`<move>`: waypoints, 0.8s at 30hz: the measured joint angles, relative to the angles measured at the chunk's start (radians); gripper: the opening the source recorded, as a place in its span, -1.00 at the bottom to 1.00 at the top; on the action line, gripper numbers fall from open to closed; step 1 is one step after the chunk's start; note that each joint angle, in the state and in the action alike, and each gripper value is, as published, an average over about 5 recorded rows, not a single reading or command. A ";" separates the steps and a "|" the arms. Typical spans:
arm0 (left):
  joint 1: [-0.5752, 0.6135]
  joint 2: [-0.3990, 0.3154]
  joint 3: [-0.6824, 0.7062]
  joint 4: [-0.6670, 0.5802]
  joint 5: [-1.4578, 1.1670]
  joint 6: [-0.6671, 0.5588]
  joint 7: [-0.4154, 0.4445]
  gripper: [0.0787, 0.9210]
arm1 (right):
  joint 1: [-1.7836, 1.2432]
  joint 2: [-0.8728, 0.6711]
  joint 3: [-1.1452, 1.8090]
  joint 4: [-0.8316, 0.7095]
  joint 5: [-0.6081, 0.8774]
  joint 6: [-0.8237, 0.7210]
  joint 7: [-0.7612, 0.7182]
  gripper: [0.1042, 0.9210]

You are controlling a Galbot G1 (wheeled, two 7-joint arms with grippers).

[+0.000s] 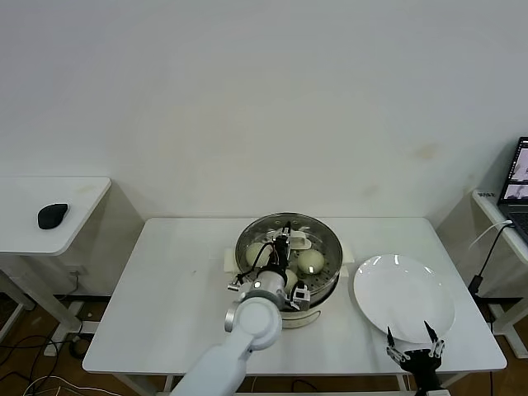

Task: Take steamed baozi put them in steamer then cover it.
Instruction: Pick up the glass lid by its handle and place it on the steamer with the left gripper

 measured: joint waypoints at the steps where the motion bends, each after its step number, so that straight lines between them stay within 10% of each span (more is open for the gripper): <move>1: -0.001 -0.001 -0.001 0.002 0.001 -0.001 -0.001 -0.85 | 0.000 0.000 0.000 -0.001 0.000 0.000 0.000 0.76; 17: 0.016 -0.024 -0.006 0.010 0.021 -0.007 -0.014 -0.84 | 0.000 -0.002 -0.006 -0.004 -0.003 0.005 -0.001 0.76; 24: 0.027 -0.027 -0.009 -0.009 0.023 -0.012 -0.031 -0.47 | -0.002 -0.003 -0.013 -0.002 -0.004 0.006 -0.001 0.76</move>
